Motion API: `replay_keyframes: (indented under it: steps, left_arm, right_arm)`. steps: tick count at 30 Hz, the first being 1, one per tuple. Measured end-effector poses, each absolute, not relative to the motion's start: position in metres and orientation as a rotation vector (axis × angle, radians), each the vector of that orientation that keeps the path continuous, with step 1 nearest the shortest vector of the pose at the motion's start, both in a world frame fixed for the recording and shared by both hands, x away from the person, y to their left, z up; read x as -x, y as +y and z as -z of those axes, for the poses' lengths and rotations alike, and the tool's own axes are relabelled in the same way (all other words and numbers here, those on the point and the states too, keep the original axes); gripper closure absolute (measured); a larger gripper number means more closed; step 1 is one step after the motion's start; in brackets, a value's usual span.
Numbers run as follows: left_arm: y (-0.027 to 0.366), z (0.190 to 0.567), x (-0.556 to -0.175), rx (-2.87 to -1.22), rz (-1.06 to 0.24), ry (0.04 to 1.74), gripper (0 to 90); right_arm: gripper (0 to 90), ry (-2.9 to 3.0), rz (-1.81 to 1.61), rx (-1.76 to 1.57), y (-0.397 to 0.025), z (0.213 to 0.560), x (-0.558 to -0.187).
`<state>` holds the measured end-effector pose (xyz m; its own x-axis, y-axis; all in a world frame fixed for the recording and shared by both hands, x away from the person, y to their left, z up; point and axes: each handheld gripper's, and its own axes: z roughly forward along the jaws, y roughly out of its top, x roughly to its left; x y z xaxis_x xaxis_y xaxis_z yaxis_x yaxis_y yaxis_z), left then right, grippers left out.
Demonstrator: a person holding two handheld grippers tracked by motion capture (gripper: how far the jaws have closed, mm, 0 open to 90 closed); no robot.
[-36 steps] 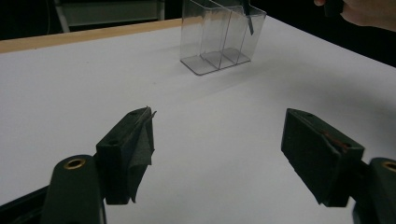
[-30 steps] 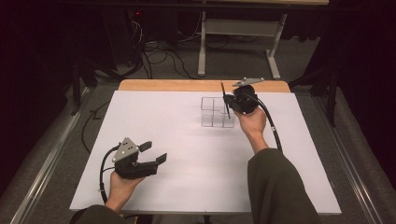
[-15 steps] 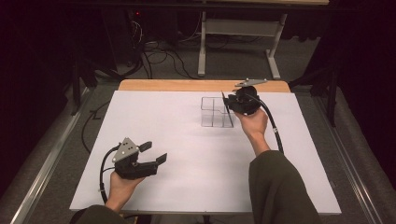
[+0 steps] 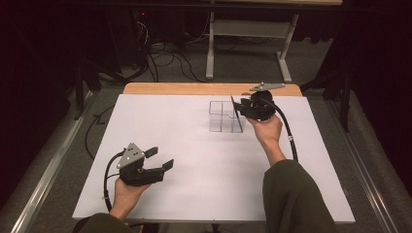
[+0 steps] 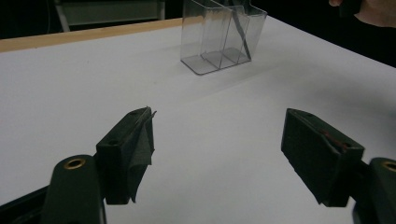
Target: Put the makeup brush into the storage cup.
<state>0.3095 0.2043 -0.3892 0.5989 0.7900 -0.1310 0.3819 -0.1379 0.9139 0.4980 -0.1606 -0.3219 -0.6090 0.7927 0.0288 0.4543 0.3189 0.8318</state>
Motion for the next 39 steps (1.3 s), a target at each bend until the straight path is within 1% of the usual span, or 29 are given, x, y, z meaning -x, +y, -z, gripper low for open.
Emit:
replay_keyframes:
  steps: [32, 39]
  left_arm:
    - [0.204, 0.389, -0.309, -1.746, -0.474, 0.966, 25.6]
    - [0.204, 0.389, -0.309, -1.748, -0.473, 0.964, 25.6]
  right_arm:
    - [60.1, 2.193, -1.270, -1.079, -0.172, 0.302, -0.480]
    - [55.3, 2.180, -1.277, -1.083, -0.175, 0.301, -0.477]
